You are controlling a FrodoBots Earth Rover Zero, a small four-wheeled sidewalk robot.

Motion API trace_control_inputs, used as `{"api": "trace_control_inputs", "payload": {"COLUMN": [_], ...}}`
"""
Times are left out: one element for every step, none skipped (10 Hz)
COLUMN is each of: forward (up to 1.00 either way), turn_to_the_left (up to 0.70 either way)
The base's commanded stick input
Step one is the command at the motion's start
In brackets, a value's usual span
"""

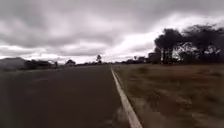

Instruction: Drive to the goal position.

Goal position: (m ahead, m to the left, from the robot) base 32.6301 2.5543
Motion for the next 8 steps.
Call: {"api": "trace_control_inputs", "payload": {"forward": [0.85,0.85,0.85,0.85,0.85,0.85,0.85,0.85], "turn_to_the_left": [0.00,0.00,0.00,0.00,0.00,0.00,0.00,0.00]}}
